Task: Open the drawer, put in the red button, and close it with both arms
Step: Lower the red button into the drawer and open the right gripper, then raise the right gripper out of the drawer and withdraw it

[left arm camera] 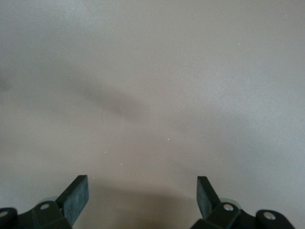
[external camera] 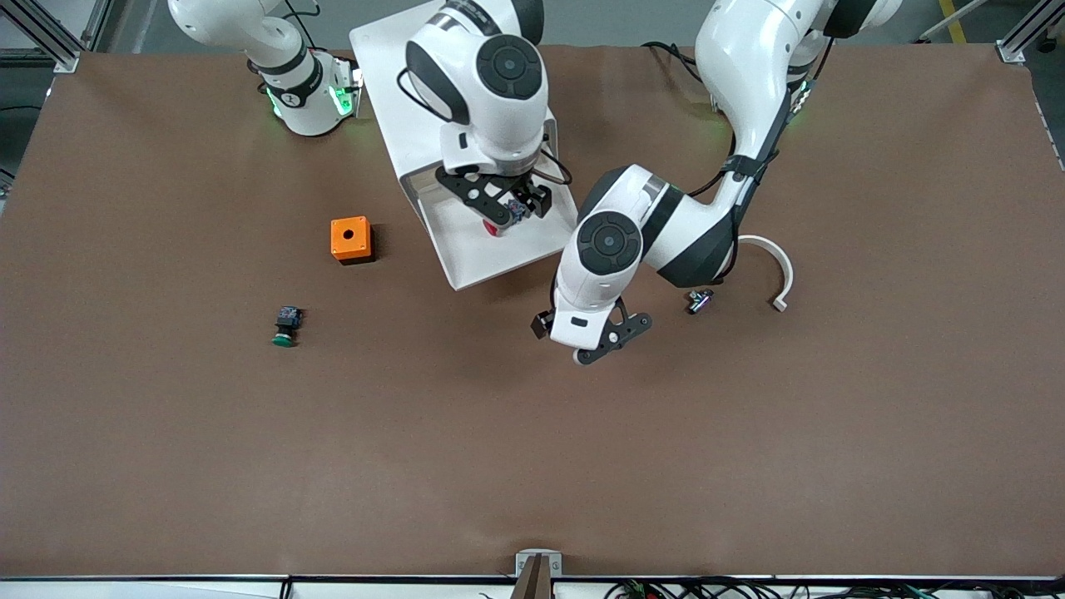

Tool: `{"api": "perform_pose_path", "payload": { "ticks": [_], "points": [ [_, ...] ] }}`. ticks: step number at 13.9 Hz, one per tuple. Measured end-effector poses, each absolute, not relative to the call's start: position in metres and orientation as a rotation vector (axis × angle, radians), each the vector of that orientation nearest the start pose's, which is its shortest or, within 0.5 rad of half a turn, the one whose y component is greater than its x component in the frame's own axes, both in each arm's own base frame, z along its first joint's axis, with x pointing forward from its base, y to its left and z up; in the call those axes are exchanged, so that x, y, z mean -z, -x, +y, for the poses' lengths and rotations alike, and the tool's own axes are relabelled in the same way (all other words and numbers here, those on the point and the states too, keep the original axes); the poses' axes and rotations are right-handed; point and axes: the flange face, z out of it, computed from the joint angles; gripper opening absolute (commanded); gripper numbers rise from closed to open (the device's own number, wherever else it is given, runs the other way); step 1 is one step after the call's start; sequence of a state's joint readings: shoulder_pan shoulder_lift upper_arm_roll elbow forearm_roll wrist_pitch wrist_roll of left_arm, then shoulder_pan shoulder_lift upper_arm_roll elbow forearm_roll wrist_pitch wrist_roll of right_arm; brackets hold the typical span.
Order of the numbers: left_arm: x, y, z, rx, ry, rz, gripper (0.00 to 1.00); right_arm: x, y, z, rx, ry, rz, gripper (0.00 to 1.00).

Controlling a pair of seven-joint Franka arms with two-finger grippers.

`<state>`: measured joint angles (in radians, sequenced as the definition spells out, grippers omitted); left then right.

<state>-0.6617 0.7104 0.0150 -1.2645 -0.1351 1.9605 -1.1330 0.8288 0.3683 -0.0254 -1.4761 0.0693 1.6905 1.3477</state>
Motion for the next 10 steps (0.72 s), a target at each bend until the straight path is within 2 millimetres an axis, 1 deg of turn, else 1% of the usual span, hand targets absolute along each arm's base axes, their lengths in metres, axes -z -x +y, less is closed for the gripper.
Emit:
{"api": "perform_pose_path", "payload": {
  "ticks": [3, 5, 7, 10],
  "points": [
    [-0.334, -0.583, -0.456, -0.162, 3.082, -0.842, 1.0, -0.485, -0.487, 0.425, -0.227, 3.179, 0.675, 1.0],
    [-0.33, -0.581, -0.456, -0.17, 3.076, -0.838, 1.0, -0.504, -0.509, 0.384, -0.241, 3.204, 0.538, 1.0],
    [-0.324, -0.575, -0.46, -0.184, 3.07, -0.825, 1.0, -0.525, -0.532, 0.33, -0.267, 3.207, 0.401, 1.0],
    [-0.318, -0.564, -0.47, -0.2, 3.069, -0.791, 1.0, -0.555, -0.56, 0.238, -0.311, 3.191, 0.238, 1.0]
  ]
}}
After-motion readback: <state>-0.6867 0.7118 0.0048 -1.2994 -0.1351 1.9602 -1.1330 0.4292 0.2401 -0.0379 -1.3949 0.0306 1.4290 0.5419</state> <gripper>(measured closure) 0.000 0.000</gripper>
